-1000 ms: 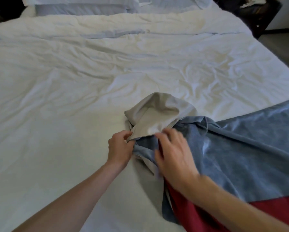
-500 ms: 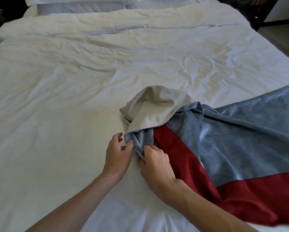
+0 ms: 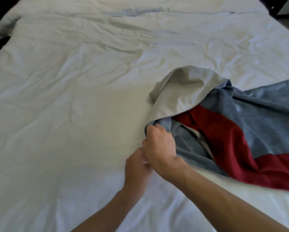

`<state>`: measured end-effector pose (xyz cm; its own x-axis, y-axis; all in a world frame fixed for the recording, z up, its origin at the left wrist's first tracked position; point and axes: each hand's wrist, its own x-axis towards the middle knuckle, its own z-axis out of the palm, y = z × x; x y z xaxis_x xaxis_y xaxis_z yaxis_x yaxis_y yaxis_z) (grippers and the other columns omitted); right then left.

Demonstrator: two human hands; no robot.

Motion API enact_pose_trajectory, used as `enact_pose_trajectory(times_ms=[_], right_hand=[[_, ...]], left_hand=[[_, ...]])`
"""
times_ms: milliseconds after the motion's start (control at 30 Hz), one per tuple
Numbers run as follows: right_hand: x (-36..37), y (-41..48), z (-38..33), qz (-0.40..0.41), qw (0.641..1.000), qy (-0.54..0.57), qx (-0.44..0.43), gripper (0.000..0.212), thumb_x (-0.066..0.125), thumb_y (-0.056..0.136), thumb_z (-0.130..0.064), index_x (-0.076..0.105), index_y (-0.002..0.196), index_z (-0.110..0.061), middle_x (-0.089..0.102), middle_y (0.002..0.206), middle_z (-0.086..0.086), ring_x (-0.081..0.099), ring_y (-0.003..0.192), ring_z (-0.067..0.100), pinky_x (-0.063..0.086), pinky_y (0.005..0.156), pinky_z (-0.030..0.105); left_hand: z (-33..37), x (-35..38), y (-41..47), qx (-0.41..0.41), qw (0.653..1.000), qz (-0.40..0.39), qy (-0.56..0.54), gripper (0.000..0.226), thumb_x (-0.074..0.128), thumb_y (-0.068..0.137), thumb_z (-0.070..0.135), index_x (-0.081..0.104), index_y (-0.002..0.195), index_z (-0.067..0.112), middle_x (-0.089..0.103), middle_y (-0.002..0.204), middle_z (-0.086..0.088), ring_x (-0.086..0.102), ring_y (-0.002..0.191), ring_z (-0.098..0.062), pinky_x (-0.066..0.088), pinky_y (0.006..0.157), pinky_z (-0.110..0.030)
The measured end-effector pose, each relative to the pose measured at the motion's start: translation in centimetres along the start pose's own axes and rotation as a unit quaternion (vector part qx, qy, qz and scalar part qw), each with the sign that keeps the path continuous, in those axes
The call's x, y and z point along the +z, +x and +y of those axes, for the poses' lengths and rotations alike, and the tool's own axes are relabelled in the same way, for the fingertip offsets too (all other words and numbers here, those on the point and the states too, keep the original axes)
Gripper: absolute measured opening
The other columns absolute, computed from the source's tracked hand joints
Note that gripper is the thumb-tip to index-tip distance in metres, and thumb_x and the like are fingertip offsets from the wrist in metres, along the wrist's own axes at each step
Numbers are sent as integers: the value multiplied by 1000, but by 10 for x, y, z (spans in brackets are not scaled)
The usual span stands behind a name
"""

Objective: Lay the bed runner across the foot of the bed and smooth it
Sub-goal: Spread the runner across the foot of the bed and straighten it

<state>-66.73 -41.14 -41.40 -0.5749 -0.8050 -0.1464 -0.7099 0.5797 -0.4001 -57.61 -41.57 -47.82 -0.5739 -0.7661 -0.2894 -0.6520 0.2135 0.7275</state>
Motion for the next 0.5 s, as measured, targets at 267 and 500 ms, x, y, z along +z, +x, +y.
enact_pose_trajectory(times_ms=[267,500], right_hand=[[17,-28,-19,-1,997,-70,-23,24,50,77,7,56,89,-12,54,101,10,56,78,31,38,60,33],[54,-78,-28,-88,979,-136,-126,15,81,57,-19,68,63,-17,63,65,2,61,58,20,46,54,27]], left_hand=[[-26,-59,-4,0,991,104,-85,27,62,84,15,63,111,16,69,101,3,64,84,-9,52,78,-25],[23,-81,54,139,983,91,79,59,66,73,55,53,120,22,59,114,2,58,100,-16,50,83,-36]])
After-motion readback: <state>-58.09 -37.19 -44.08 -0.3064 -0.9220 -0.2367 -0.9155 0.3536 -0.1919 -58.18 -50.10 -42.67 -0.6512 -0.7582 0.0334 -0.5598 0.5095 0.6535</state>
